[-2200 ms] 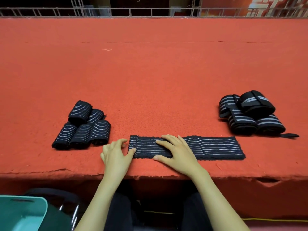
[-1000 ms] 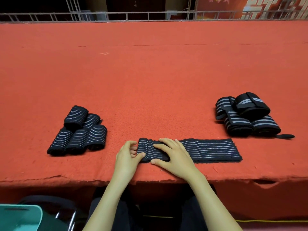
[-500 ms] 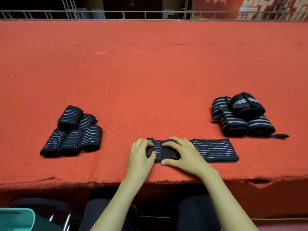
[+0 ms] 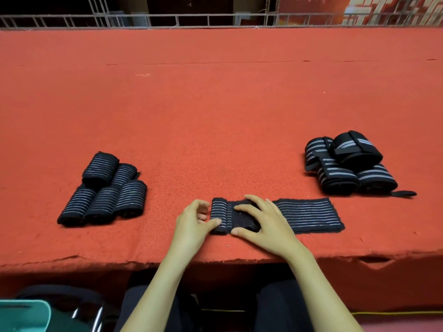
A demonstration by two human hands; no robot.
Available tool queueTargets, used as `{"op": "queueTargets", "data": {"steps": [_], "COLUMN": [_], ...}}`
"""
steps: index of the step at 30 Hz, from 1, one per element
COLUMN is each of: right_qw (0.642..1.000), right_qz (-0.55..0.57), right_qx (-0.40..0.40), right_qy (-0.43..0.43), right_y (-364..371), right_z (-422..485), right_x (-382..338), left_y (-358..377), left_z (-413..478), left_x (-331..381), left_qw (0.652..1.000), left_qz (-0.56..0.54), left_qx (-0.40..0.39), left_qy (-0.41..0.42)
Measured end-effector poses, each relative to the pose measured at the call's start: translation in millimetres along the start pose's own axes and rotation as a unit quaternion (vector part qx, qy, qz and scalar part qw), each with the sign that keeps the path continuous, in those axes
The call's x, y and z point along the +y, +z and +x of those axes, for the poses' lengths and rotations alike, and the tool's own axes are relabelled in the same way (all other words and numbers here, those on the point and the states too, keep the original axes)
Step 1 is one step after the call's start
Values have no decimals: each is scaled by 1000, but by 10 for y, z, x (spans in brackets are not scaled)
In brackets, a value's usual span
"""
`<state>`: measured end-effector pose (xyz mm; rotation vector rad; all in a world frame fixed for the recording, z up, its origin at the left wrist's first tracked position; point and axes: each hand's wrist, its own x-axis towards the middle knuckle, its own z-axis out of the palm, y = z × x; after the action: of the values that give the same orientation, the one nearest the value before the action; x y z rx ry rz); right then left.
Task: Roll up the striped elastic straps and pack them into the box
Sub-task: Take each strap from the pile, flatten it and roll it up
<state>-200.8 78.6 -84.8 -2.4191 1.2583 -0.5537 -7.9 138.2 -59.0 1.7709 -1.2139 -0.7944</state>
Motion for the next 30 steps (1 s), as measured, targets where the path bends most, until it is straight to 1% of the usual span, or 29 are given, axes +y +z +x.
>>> {"op": "queueTargets", "data": {"steps": [7, 10, 14, 16, 20, 23, 26, 30], "right_qw": [1000, 1000, 997, 994, 990, 990, 993, 994], "right_qz": [-11, -8, 21, 35, 44, 29, 37, 37], "right_qx": [-7, -20, -76, -100, -121, -108, -85, -86], "right_qy": [5, 5, -7, -17, -57, -82, -69, -63], "right_y": [-7, -7, 10, 81, 303, 411, 380, 294], "right_z": [12, 31, 131, 200, 331, 359, 330, 256], "right_x": [-22, -56, -256, -436, -758, -872, -825, -676], "left_y": [188, 178, -71, -274, -637, -672, -558, -461], "left_z": [-28, -37, -77, -96, -177, -238, -278, -281], "left_x": [182, 179, 58, -39, -219, -300, -291, -268], "left_qw": [994, 996, 997, 995, 987, 981, 974, 966], "left_qz": [100, 77, 53, 58, 80, 112, 143, 172], "left_qx": [19, 27, 49, 77, 137, 159, 170, 174], "left_qy": [28, 23, 6, -8, -24, 8, 40, 86]}}
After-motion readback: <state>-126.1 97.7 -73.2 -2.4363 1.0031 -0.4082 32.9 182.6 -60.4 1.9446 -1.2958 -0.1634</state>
